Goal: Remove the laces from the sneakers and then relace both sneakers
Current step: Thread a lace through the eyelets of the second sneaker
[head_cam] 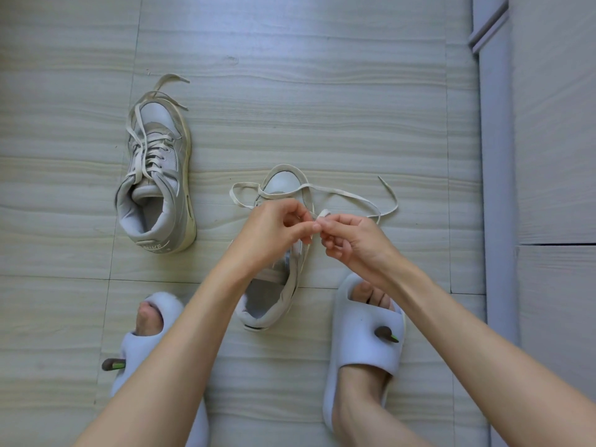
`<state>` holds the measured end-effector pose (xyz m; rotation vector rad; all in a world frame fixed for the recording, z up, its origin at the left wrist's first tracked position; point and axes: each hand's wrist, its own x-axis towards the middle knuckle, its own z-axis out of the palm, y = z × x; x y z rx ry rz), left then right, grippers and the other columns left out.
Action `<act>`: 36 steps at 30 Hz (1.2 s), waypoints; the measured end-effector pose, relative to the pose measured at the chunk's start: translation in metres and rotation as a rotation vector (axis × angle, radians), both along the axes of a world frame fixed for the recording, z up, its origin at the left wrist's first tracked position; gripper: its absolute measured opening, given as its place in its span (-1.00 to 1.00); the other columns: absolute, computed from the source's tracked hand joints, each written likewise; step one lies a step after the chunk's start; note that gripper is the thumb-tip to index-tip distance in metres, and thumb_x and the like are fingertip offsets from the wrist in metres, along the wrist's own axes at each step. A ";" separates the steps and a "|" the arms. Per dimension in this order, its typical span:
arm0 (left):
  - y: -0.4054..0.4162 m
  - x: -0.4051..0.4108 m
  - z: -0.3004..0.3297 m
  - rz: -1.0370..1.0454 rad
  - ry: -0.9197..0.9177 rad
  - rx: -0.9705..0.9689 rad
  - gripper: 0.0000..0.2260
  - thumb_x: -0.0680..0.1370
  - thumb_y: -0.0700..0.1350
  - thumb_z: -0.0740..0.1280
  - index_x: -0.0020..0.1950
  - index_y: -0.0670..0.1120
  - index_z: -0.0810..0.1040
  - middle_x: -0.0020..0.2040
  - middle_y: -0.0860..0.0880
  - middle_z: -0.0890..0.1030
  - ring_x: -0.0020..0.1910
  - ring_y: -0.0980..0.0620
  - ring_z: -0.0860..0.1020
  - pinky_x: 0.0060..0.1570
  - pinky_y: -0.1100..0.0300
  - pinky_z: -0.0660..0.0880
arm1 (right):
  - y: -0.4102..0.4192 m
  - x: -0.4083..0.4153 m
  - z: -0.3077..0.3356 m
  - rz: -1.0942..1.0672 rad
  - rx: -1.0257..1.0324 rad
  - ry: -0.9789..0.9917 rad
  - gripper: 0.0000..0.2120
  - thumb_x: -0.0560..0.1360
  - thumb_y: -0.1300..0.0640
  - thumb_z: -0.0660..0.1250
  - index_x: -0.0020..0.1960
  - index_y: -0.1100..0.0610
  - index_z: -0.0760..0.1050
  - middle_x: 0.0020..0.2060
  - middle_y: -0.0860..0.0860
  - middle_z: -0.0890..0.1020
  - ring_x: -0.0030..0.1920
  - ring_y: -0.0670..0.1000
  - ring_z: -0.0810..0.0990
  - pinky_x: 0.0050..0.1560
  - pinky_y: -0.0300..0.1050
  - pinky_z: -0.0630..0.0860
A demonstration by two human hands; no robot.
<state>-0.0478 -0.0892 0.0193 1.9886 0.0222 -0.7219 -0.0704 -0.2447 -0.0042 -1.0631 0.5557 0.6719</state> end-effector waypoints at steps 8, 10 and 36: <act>0.000 0.008 -0.028 -0.267 -0.277 0.517 -0.75 0.58 -0.08 0.23 0.23 -0.13 0.47 0.15 -0.10 0.51 0.19 -0.12 0.35 0.19 0.06 0.30 | -0.002 0.011 -0.003 -0.131 -0.117 0.042 -0.82 0.54 0.33 0.24 -0.24 0.22 0.45 -0.47 0.00 0.59 -0.49 -0.12 0.53 -0.49 -0.34 0.37; -0.001 0.009 -0.028 -0.304 -0.274 0.581 -0.78 0.60 -0.02 0.18 0.15 -0.10 0.48 0.09 -0.07 0.56 0.16 -0.13 0.37 0.11 0.04 0.30 | -0.003 0.015 -0.004 -0.120 -0.166 0.036 -0.82 0.54 0.35 0.22 -0.24 0.23 0.44 -0.48 -0.01 0.59 -0.49 -0.13 0.54 -0.47 -0.33 0.38; -0.009 -0.007 -0.039 0.022 -0.257 0.772 -0.81 0.55 -0.03 0.23 0.05 0.07 0.62 0.03 -0.04 0.52 0.11 -0.06 0.41 -0.12 0.13 0.02 | 0.025 0.018 -0.036 0.023 -0.275 -0.012 -0.77 0.59 0.29 0.18 -0.23 0.22 0.46 -0.33 0.06 0.56 -0.38 -0.11 0.53 -0.38 -0.36 0.48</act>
